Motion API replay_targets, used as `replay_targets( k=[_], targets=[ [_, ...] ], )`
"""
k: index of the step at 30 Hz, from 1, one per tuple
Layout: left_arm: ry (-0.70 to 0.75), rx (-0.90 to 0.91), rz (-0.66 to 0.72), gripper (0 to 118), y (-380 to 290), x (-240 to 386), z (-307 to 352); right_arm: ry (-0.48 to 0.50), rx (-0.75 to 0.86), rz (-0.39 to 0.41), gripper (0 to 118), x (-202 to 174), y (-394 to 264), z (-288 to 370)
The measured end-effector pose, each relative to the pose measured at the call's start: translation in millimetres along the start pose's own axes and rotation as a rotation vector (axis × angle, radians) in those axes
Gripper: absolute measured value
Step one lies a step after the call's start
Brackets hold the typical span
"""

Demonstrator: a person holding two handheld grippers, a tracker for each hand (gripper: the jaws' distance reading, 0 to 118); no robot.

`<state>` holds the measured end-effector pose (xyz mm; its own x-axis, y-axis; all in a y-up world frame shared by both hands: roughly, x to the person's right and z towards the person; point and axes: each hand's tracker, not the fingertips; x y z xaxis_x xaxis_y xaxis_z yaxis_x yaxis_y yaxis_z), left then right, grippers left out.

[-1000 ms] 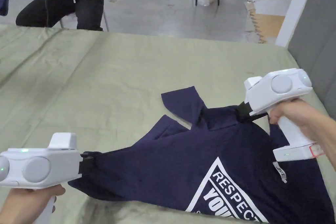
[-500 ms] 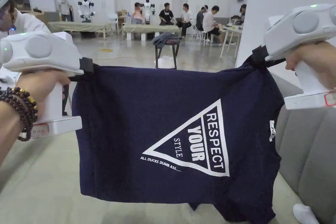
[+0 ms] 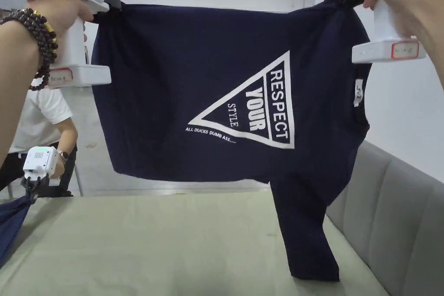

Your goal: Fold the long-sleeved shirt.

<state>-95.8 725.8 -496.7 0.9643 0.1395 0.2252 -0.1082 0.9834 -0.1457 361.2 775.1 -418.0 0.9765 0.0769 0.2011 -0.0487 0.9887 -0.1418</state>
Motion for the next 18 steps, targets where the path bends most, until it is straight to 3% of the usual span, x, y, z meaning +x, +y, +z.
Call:
replay_targets(
  k=[6, 10, 13, 16, 18],
  targets=[
    [0.019, -0.046, 0.032, 15, -37.7, -1.9, -6.0, -0.006, -0.047, 0.011, 4, -10.7, -35.2, -2.6],
    [0.026, -0.153, 0.051, 15, -109.4, -13.8, -19.3, 0.012, -0.167, 0.02, 4, -35.5, -118.2, -1.3],
    [0.04, -0.238, 0.08, 15, -171.5, -28.4, -37.0, 0.044, -0.279, -0.032, 4, -35.5, -184.0, -48.8],
    [0.061, -0.336, 0.087, 15, -238.1, -42.8, -47.7, 0.056, -0.405, -0.02, 4, -40.2, -262.6, -69.3],
    [0.066, -0.383, 0.113, 15, -209.4, -36.9, -43.4, 0.094, -0.49, -0.021, 4, -41.8, -304.8, -76.0]
  ],
)
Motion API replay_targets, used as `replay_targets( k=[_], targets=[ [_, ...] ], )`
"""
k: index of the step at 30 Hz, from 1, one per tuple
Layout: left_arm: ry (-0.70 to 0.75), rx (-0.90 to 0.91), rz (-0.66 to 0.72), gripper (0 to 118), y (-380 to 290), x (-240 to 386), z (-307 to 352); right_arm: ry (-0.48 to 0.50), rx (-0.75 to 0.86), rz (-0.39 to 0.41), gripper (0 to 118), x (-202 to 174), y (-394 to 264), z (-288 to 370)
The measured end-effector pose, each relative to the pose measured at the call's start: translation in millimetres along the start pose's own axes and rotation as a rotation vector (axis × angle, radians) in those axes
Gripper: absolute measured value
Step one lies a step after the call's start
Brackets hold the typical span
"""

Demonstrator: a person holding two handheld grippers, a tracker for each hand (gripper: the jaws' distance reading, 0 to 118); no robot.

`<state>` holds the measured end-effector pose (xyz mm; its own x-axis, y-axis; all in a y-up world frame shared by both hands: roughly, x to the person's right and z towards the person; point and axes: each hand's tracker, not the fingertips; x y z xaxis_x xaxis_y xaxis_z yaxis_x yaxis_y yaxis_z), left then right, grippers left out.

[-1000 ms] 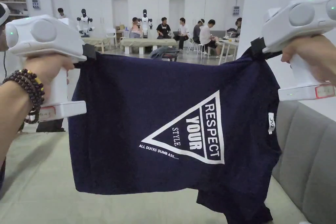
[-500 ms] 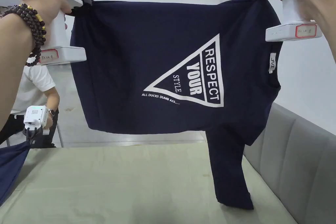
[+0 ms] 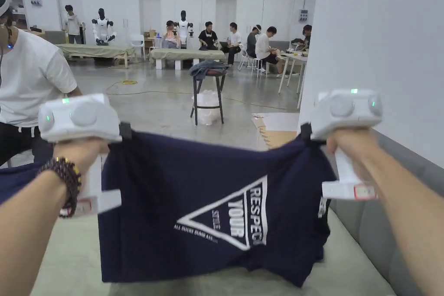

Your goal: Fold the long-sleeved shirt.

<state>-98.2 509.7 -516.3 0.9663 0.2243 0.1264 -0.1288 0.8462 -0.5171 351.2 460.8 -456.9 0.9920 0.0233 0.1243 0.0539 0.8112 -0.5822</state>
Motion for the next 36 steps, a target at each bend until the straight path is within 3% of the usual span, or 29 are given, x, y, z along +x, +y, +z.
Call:
replay_targets(
  k=[2, 3, 6, 7, 9, 14, 17, 21, 25, 29, 32, 33, 34, 35, 36],
  targets=[
    [0.018, -0.054, -0.042, 15, -3.6, -0.9, -0.4, 0.0, -0.035, -0.014, 4, 0.8, -23.0, -10.5],
    [0.02, -0.051, -0.069, 15, -63.3, -15.4, -19.8, 0.0, -0.037, -0.008, 4, 0.9, -30.2, -12.5],
    [0.012, -0.053, -0.081, 15, -51.4, -14.1, -0.6, 0.022, -0.032, -0.03, 4, 8.1, -37.3, -3.6],
    [0.007, -0.051, -0.072, 15, -100.4, -40.2, -22.5, 0.05, -0.025, -0.014, 4, 8.9, -38.6, 6.7],
    [-0.008, -0.028, -0.065, 15, -113.0, -49.8, -11.2, 0.094, 0.003, 0.032, 4, 12.2, -47.9, 32.1],
    [-0.047, 0.06, -0.224, 15, -179.1, -43.1, 102.2, 0.09, 0.061, 0.068, 4, 13.0, -131.7, 123.1],
    [-0.039, 0.017, -0.239, 15, -253.7, -45.0, 160.5, 0.113, 0.034, 0.09, 4, 11.3, -211.4, 160.8],
    [0.012, -0.132, -0.218, 15, -363.2, -67.5, 201.5, 0.182, -0.145, 0.096, 4, 14.9, -328.5, 171.3],
    [0.02, -0.395, -0.116, 15, -456.6, -92.6, 210.8, 0.167, -0.364, 0.123, 4, 9.7, -421.1, 168.9],
    [0.084, -0.54, -0.185, 15, -512.4, -96.9, 212.7, 0.222, -0.587, 0.194, 5, 3.2, -473.2, 158.7],
    [0.059, -0.562, -0.08, 19, -521.1, -111.9, 206.4, 0.2, -0.636, 0.226, 5, 0.5, -480.9, 145.9],
    [0.064, -0.553, -0.077, 32, -518.8, -113.0, 206.1, 0.199, -0.634, 0.225, 11, -1.4, -481.1, 145.9],
    [0.077, -0.539, -0.079, 58, -512.5, -114.4, 205.9, 0.19, -0.621, 0.232, 28, -3.5, -476.2, 147.0],
    [0.082, -0.529, -0.071, 94, -509.0, -113.8, 207.3, 0.173, -0.594, 0.232, 72, -4.3, -471.0, 149.0],
    [0.084, -0.52, -0.073, 110, -501.5, -115.0, 208.1, 0.172, -0.567, 0.232, 103, -4.1, -464.1, 151.5]
  ],
)
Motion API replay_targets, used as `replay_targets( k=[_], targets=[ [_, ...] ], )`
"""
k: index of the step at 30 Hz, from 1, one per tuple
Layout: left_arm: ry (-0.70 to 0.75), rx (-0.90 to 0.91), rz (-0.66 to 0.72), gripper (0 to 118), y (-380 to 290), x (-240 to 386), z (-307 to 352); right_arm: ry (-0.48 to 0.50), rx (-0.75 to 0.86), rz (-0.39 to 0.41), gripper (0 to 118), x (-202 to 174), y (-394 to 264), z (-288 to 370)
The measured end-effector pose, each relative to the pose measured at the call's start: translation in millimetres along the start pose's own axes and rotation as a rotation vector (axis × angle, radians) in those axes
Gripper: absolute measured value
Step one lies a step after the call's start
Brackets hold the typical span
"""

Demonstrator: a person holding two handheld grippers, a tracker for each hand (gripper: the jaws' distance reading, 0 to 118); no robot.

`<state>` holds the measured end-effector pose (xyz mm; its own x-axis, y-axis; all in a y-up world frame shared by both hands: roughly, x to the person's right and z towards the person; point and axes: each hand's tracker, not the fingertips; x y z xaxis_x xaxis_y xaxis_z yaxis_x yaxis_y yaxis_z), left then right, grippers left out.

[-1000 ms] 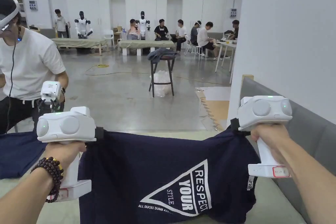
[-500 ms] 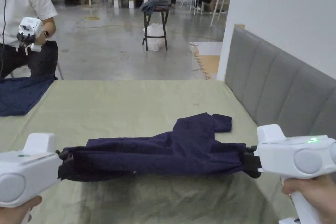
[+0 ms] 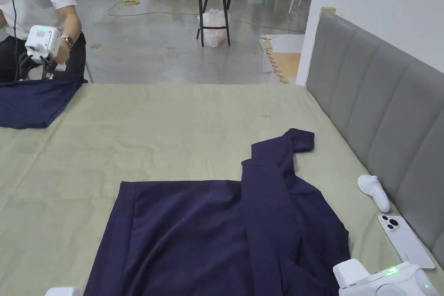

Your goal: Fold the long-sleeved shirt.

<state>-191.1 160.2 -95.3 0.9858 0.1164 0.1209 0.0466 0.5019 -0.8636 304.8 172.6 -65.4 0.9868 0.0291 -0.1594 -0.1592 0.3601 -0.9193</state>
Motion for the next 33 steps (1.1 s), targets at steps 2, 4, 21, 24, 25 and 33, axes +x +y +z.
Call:
replay_targets(
  k=[2, 4, 21, 24, 25, 33],
  targets=[
    [-0.016, 0.082, -0.018, 103, 13.0, -2.5, 14.6, 0.003, 0.081, -0.011, 115, 0.5, 2.9, 17.4],
    [-0.029, 0.162, -0.015, 102, 25.8, -0.4, 30.2, 0.023, 0.177, -0.064, 104, 7.0, 11.4, 35.7],
    [-0.112, 0.181, -0.034, 42, 86.8, 24.1, 19.8, 0.028, 0.169, -0.152, 93, 9.7, -1.4, 34.6],
    [-0.039, 0.175, -0.141, 110, 137.5, 28.6, -9.4, 0.009, 0.152, -0.132, 110, 4.2, -6.0, 25.6],
    [-0.023, 0.222, -0.147, 105, 158.3, 30.7, -24.5, 0.011, 0.138, -0.127, 103, 4.2, -4.6, 19.9],
    [0.04, 0.112, -0.143, 101, 275.4, 37.1, -152.6, -0.051, -0.055, -0.075, 8, -6.8, 5.0, -34.2]
  ],
)
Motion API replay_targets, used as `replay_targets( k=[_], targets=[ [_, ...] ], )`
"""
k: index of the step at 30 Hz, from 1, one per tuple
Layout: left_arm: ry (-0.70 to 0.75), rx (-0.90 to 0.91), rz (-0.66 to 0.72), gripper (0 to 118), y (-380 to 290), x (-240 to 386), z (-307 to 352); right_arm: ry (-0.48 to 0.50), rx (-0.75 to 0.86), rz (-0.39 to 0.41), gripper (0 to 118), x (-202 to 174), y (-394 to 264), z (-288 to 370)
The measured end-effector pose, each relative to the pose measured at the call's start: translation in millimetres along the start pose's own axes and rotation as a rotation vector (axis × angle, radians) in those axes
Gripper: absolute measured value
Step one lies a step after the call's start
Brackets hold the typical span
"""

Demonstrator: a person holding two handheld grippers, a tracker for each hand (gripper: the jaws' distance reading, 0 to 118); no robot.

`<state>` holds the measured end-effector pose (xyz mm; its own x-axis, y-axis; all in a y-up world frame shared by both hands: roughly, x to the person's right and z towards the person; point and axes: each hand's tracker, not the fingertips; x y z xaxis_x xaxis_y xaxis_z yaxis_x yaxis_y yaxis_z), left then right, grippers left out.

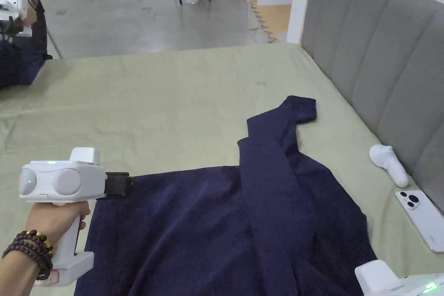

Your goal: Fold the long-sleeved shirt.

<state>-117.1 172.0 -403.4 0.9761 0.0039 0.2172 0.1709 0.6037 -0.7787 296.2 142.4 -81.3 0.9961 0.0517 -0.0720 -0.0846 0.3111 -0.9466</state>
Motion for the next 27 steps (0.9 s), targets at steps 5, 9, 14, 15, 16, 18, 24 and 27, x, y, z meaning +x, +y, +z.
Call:
replay_targets(
  k=[5, 9, 14, 15, 16, 18, 24, 27],
  targets=[
    [0.051, -0.111, -0.044, 86, 6.6, -1.3, -57.1, 0.017, -0.045, 0.014, 2, -9.9, 1.2, -12.9],
    [0.023, -0.107, -0.073, 80, -1.8, -2.0, -65.6, 0.023, -0.049, -0.012, 2, -8.5, 4.7, -12.7],
    [-0.044, -0.05, -0.086, 12, 15.8, -7.0, -22.6, 0.044, 0.04, -0.066, 2, -1.3, 7.6, 7.3],
    [-0.052, -0.041, -0.088, 12, 20.6, -9.5, -10.9, 0.042, 0.078, -0.069, 2, 2.5, 12.2, 19.6],
    [-0.063, -0.034, -0.07, 12, 26.3, -13.9, 2.3, 0.057, 0.123, -0.075, 2, 9.5, 17.5, 35.0],
    [-0.105, -0.002, 0.012, 12, 46.2, -24.9, 28.9, 0.089, 0.247, -0.077, 2, 22.3, 35.2, 70.9],
    [-0.027, 0.212, 0.016, 12, 132.5, -57.6, 141.6, -0.009, 0.572, -0.021, 2, 68.0, 133.0, 195.4],
    [0.003, 0.337, 0.042, 12, 195.9, -78.6, 206.5, -0.126, 0.725, 0.032, 2, 88.9, 210.7, 257.4]
  ],
)
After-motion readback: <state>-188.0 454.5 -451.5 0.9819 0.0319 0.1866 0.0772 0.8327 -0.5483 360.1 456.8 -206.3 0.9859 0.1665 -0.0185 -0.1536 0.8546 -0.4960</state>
